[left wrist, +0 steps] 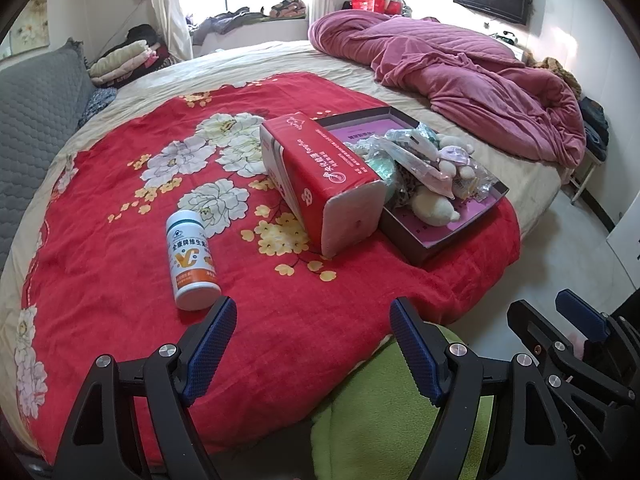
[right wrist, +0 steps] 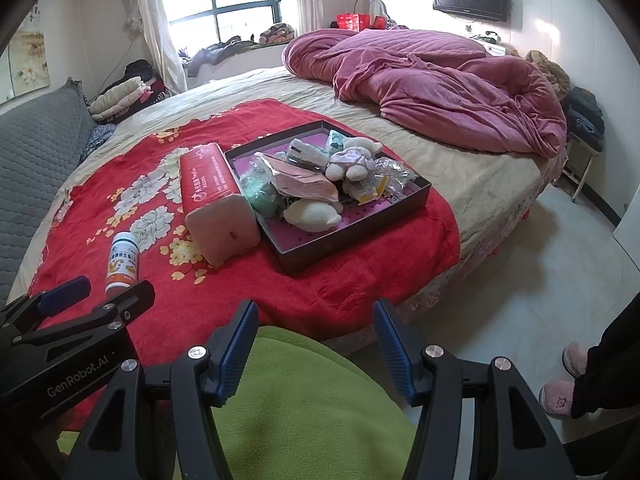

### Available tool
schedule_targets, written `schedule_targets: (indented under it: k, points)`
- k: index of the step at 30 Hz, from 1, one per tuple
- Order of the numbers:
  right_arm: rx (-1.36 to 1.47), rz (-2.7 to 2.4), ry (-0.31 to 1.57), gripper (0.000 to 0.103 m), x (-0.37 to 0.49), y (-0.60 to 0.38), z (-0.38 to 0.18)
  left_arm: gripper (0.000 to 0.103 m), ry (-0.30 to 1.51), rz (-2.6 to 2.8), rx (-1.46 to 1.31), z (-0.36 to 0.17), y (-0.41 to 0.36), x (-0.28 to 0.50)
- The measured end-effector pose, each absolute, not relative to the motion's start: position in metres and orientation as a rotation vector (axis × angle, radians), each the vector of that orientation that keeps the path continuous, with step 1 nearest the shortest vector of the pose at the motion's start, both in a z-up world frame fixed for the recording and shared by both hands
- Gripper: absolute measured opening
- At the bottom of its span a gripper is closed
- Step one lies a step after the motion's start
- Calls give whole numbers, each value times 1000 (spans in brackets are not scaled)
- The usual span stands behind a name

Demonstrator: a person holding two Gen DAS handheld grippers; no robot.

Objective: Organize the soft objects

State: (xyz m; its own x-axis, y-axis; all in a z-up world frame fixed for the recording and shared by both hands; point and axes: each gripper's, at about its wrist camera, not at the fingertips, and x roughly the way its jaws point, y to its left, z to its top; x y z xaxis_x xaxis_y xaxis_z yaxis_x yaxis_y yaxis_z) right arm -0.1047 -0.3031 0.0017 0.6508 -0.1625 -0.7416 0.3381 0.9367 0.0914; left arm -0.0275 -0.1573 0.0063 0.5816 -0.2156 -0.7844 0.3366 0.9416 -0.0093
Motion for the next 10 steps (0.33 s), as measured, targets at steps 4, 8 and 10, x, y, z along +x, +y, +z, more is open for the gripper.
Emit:
schedule_targets:
  k: [4,8,10]
  points:
    - [227,-282,819,59,-104,-302,1,80,893,-324,147,7,-157,-28]
    - [226,-287,819,59,-105,-302,1,80,891,-324,148,6,-157,-28]
    - [226,-285,818,59,-105,-301,1,80,891,-324,148,6,-157,-29]
